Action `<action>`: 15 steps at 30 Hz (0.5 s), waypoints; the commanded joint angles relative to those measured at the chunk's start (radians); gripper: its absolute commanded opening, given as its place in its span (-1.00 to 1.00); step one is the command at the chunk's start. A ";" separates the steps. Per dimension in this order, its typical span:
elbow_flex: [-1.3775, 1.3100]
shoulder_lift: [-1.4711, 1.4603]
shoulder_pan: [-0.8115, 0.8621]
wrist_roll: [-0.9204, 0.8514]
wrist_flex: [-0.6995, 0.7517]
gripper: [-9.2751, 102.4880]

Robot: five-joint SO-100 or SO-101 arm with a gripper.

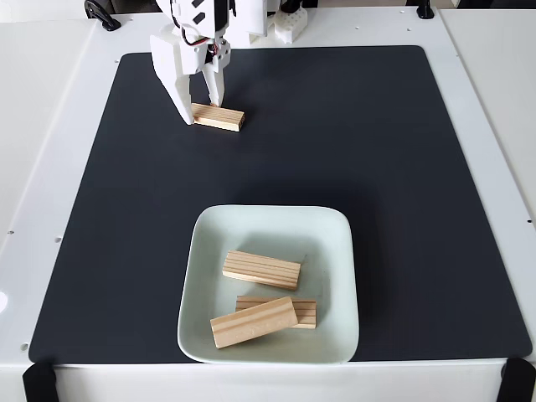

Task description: Pick up the wooden block and place them on the plate.

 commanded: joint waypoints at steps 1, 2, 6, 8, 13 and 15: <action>0.006 -0.021 -0.028 0.002 -0.071 -0.49; 0.006 -0.025 -0.035 0.002 -0.078 -0.49; 0.002 -0.026 -0.052 -0.008 -0.081 -0.49; 0.000 -0.026 -0.064 -0.008 -0.081 -0.49; 0.000 -0.026 -0.097 -0.009 -0.083 -0.49; 0.002 -0.026 -0.109 -0.009 -0.083 -0.49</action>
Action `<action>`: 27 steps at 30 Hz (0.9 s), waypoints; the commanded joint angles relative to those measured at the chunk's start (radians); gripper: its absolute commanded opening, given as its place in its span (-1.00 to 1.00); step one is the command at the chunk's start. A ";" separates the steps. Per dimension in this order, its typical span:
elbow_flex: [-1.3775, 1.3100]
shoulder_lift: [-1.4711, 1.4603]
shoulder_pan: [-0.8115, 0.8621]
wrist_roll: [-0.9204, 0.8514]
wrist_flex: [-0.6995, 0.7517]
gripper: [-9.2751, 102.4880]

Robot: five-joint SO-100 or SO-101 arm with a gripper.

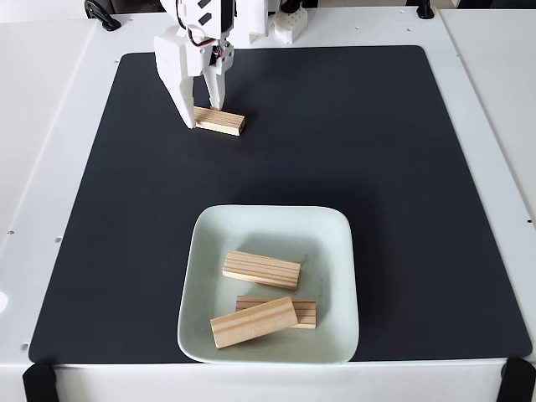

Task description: Pick up the wooden block and place them on the plate.

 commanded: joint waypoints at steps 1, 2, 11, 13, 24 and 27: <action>-0.002 -0.017 -0.038 0.005 -0.035 -0.49; 0.000 -0.017 -0.043 0.005 -0.035 -0.49; 0.020 -0.018 -0.048 0.005 -0.035 -0.82; 0.020 -0.018 -0.048 0.005 -0.035 -0.84; 0.020 -0.015 -0.048 0.017 -0.035 -0.85; 0.018 0.000 -0.041 0.018 -0.026 -0.85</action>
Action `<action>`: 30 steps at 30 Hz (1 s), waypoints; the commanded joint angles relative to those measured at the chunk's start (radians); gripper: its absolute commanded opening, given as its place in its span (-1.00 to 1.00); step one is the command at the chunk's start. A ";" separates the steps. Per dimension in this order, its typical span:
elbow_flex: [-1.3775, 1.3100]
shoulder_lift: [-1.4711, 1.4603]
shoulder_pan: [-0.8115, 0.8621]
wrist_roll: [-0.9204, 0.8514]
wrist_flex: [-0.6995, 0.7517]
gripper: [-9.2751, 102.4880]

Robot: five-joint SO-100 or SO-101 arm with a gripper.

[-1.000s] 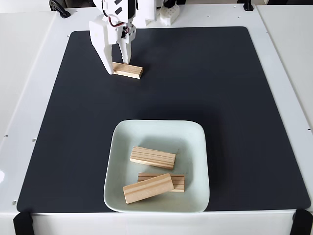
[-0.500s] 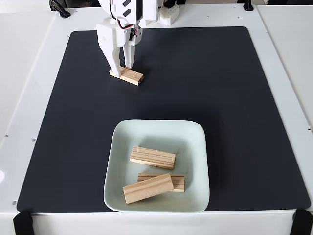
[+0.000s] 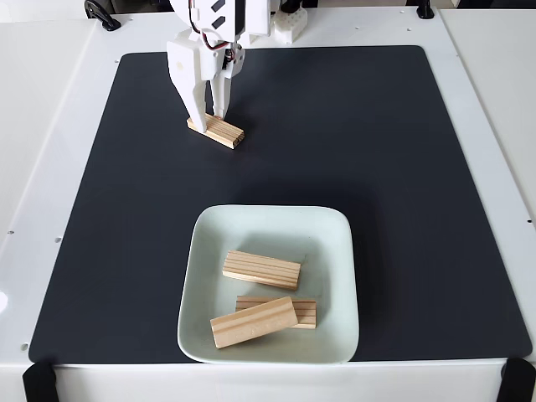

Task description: Pick up the wooden block and place them on the plate.

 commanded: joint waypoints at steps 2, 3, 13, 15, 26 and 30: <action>-0.005 0.015 0.002 0.014 -0.012 -0.85; -0.008 0.035 0.002 0.021 -0.012 -0.85; -0.015 0.302 -0.137 0.377 0.124 -0.85; -0.011 0.354 -0.167 0.442 0.141 -0.85; -0.038 0.646 -0.359 0.877 0.164 -0.85; -0.095 0.676 -0.431 1.180 0.143 -0.85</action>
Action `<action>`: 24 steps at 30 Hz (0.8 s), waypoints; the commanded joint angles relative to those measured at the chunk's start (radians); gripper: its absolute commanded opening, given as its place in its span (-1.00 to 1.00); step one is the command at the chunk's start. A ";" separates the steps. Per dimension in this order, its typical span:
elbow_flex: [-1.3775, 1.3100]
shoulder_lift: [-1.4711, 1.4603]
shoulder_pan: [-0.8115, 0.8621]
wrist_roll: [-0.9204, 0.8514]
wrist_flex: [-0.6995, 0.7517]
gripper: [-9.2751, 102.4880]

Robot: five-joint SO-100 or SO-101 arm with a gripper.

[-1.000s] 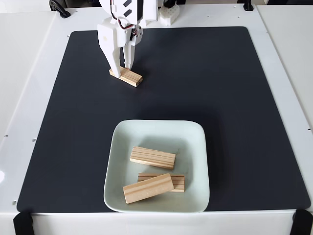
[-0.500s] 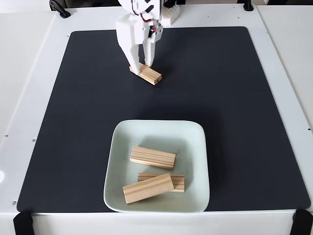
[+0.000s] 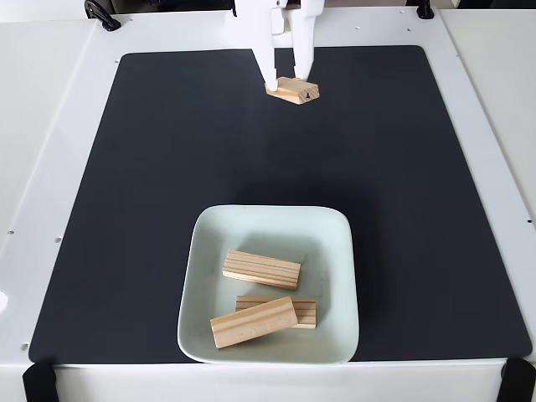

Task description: Pick up the wooden block and place them on the plate.

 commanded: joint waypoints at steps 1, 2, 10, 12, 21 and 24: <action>-0.084 0.038 -0.061 0.293 -0.049 -0.85; -0.100 0.038 -0.087 0.400 -0.091 -0.85; -0.172 0.037 -0.187 1.212 -0.571 -0.85; -0.172 0.037 -0.179 1.342 -0.653 -0.85; -0.258 -0.179 -0.063 1.635 -0.762 -0.85; -0.344 -0.313 -0.025 1.713 -0.753 -0.85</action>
